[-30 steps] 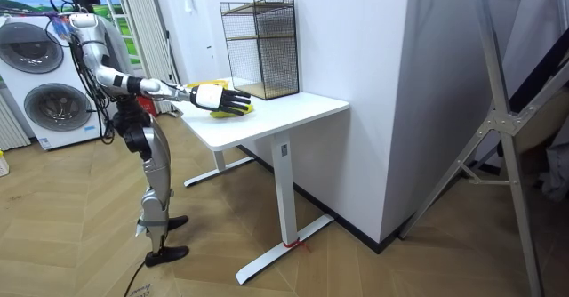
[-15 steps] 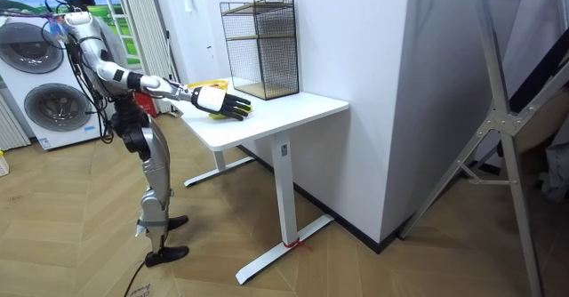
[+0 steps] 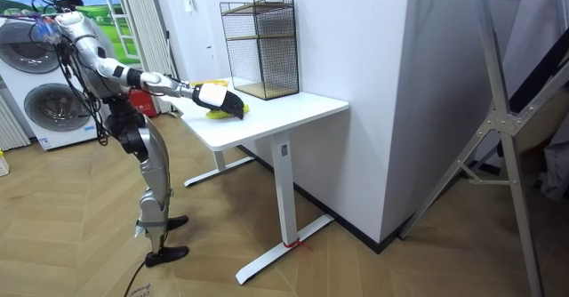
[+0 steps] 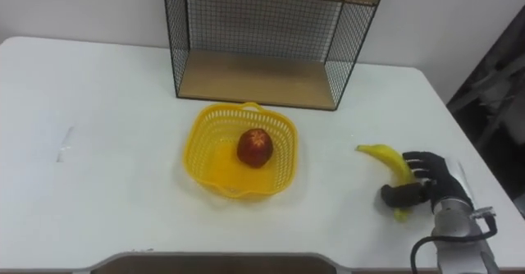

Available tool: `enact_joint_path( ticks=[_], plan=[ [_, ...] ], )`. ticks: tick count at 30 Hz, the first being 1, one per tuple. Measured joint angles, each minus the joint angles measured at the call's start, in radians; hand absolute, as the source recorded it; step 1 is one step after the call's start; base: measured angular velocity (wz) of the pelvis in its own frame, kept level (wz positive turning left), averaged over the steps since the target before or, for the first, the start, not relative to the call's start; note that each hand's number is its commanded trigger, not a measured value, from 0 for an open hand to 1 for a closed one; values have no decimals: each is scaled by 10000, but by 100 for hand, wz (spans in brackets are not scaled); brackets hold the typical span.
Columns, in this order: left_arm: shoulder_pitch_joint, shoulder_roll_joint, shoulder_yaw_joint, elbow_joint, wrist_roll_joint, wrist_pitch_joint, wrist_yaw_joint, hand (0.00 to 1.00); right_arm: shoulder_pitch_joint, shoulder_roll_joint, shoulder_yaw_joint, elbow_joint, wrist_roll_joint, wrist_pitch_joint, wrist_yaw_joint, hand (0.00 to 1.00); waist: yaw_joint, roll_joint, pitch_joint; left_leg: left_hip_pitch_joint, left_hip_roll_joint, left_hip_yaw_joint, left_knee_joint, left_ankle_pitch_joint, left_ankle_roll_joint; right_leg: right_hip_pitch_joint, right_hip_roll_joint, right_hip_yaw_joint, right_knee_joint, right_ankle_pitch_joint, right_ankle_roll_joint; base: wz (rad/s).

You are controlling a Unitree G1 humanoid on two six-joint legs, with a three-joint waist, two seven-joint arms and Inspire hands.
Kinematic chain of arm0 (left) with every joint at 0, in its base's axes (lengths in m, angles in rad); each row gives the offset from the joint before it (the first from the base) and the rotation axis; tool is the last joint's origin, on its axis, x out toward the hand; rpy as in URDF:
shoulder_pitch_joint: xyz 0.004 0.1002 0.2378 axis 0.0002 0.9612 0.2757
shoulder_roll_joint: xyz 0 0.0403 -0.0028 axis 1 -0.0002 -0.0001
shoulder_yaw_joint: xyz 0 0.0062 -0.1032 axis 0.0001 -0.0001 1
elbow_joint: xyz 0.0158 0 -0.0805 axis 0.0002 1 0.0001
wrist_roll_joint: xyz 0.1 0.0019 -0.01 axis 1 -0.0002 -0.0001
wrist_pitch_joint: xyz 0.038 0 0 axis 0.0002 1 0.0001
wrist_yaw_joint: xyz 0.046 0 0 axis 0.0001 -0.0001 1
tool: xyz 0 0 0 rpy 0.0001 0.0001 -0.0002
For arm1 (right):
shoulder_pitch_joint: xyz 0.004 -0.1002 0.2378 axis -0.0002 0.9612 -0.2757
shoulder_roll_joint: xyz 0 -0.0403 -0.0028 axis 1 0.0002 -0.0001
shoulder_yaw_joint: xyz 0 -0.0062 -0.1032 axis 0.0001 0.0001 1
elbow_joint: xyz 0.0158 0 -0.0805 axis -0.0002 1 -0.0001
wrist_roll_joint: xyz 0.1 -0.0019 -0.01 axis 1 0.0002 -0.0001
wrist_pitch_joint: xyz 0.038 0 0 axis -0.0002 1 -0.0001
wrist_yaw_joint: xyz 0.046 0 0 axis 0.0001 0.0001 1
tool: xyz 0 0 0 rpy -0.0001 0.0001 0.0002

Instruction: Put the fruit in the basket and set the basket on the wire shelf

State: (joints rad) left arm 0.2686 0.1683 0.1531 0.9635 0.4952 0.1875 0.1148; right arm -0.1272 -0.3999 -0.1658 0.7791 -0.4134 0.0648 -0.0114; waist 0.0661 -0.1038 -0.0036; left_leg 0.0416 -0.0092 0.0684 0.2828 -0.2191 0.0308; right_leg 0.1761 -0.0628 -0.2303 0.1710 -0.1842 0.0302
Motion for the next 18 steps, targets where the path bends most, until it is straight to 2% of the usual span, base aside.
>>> enact_joint_path(
  ticks=[4, 7, 18],
  plan=[
    [-120, 64, 0, 0, 2, 34, 6, 0, -3, -174, 221, 33, -789, 57, -56, 100, 190, -4, -2, 12, 23, -11, -12, 39, 40, 8, 27, -46, -5, 16, -25, 1],
    [-166, 70, 0, 1, 8, 34, 9, 0, -35, -198, 242, 65, -1193, 307, -153, 100, 256, -14, -7, 24, 16, -89, -66, 51, 24, 36, 28, -157, -14, 17, -24, 8],
    [-195, 90, -66, 17, -44, -15, 59, 0, 79, -100, 154, -183, -626, 460, -171, 100, 198, -61, -25, 55, 28, -170, -92, 59, 3, 131, 61, -157, -25, 16, -24, 1]
  ],
)
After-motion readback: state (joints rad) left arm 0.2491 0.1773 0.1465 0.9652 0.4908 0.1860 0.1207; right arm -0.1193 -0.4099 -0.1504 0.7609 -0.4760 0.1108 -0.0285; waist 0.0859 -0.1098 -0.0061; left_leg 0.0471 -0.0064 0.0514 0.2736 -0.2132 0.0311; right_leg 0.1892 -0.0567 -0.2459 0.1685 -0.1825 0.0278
